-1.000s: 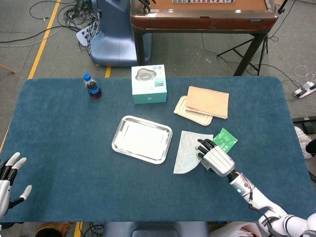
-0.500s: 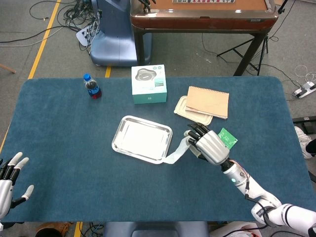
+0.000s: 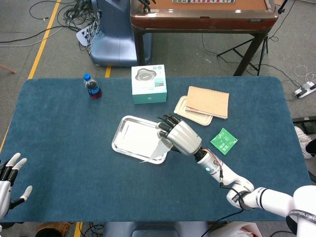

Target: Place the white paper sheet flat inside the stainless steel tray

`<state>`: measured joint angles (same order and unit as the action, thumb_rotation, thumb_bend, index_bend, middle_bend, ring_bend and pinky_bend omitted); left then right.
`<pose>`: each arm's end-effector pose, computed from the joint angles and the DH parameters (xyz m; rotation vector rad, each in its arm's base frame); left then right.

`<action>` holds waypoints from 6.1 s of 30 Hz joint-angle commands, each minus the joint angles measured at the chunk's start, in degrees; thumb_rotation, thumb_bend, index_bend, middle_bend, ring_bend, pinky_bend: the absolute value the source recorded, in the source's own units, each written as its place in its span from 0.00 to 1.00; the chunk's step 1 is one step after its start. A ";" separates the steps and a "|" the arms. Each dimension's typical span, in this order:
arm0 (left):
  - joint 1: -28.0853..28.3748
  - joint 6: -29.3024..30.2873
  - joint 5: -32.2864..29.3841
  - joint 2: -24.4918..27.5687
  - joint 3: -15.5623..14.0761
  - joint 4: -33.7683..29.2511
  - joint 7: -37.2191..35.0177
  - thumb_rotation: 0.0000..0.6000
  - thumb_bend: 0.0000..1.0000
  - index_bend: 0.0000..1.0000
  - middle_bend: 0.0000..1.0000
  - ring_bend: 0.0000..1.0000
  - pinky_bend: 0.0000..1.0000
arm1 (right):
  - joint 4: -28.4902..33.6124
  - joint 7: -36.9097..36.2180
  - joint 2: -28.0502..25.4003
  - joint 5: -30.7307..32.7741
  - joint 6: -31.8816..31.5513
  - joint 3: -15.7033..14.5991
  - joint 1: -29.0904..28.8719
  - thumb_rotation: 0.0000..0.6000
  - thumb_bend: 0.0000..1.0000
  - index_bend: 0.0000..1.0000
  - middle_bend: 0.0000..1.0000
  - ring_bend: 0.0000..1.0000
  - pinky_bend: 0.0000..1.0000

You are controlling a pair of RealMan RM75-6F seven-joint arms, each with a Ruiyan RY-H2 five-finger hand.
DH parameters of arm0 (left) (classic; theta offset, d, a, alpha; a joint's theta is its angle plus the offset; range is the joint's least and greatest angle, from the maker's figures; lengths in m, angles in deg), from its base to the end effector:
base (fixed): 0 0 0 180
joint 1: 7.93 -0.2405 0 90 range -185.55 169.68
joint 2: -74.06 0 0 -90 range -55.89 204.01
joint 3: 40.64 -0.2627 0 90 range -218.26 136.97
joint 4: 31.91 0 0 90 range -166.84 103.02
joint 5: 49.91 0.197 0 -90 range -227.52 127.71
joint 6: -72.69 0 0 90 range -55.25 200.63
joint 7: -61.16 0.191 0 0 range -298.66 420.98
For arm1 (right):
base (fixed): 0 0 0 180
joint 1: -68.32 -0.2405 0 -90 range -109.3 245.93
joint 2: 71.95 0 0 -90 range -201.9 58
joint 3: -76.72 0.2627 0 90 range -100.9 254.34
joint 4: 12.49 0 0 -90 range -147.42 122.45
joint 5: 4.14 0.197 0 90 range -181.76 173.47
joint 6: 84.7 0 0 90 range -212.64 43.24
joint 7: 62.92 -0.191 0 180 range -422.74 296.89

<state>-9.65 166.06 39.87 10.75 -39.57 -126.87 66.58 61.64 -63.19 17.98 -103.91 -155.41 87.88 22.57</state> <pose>-0.3082 0.1849 0.1894 -1.3320 -0.8160 -0.8728 -0.0519 -0.3748 0.0216 1.9820 -0.4065 1.4837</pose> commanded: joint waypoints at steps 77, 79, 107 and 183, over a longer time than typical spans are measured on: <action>-0.15 -0.95 -2.04 0.06 0.32 -1.36 2.83 1.00 0.24 0.16 0.09 0.10 0.00 | -61.85 -34.39 27.19 -4.84 -10.42 -18.11 -7.52 1.00 0.53 0.66 0.39 0.21 0.23; -0.10 -1.03 -2.03 0.01 0.32 -1.45 3.00 1.00 0.24 0.16 0.09 0.10 0.00 | -62.20 -34.39 27.29 -4.69 -9.85 -18.24 -7.68 1.00 0.53 0.66 0.39 0.21 0.23; -0.23 -0.64 -1.20 0.08 0.16 -1.66 3.02 1.00 0.24 0.17 0.09 0.10 0.00 | -52.91 -29.23 21.03 1.70 -3.17 -14.87 -7.16 1.00 0.20 0.07 0.16 0.05 0.09; -0.07 -0.70 2.38 1.66 -1.64 -0.14 -0.64 1.00 0.24 0.17 0.09 0.10 0.00 | -13.54 36.12 9.36 73.81 39.16 -12.59 -35.01 1.00 1.00 0.19 1.00 1.00 1.00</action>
<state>-9.70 165.35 42.27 12.40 -41.21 -127.02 65.94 50.03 -27.15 25.87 -30.66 -117.22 74.98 -12.00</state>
